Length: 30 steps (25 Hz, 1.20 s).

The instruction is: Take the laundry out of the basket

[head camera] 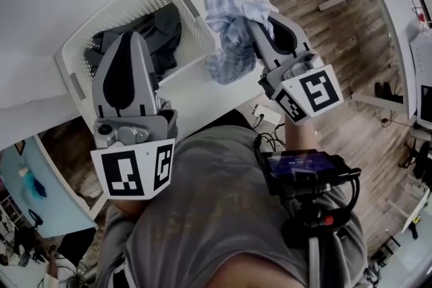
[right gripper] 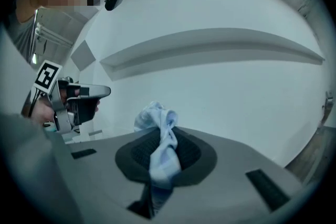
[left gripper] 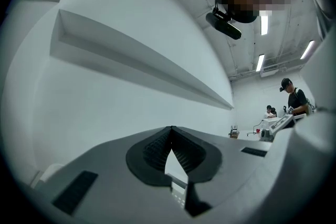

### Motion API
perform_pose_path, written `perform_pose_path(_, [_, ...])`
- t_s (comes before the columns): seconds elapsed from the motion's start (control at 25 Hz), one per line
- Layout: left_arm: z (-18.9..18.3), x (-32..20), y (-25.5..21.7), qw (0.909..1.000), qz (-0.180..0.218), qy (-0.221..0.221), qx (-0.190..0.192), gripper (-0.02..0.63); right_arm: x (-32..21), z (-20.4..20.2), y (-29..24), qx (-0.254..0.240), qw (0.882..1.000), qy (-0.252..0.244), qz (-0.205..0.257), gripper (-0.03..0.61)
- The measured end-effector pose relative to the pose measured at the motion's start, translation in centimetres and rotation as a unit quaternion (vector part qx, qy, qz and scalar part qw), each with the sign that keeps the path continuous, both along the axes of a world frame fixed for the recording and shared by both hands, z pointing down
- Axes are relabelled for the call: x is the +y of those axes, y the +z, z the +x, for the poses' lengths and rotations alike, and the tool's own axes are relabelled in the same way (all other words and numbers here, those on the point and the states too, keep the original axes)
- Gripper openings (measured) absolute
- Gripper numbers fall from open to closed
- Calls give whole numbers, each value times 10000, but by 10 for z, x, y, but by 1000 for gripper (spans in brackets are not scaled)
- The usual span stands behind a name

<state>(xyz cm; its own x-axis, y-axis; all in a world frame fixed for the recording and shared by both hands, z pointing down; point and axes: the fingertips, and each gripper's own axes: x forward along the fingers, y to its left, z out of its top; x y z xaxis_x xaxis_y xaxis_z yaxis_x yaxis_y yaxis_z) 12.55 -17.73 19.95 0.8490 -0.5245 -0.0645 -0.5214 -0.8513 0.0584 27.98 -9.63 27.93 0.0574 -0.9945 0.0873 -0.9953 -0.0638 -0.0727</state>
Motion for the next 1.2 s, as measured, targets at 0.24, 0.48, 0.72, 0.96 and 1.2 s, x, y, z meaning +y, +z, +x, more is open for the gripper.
perform_pose_path(0.24, [7,-3,6,9998,-68,-61,-191,8,-7,3,68,-138,9986,-49,-502,41])
perform_pose_path(0.48, [11,-16,26,9986,-177,-219,-437,8,-21,4,150,-465,9936,-242,-1005,48])
perform_pose_path(0.72, [2,-24,35,9972,-221,-455,-559,8,-41,-4,173,-397,9894,-542,-1285,86])
perform_pose_path(0.96, [-20,-30,21,9971,-79,-727,-233,8,-46,-4,156,-396,9854,-771,-1462,172])
perform_pose_path(1.2, [-46,-29,1,9945,136,-1029,150,8,-42,-3,81,-410,9926,-813,-802,154])
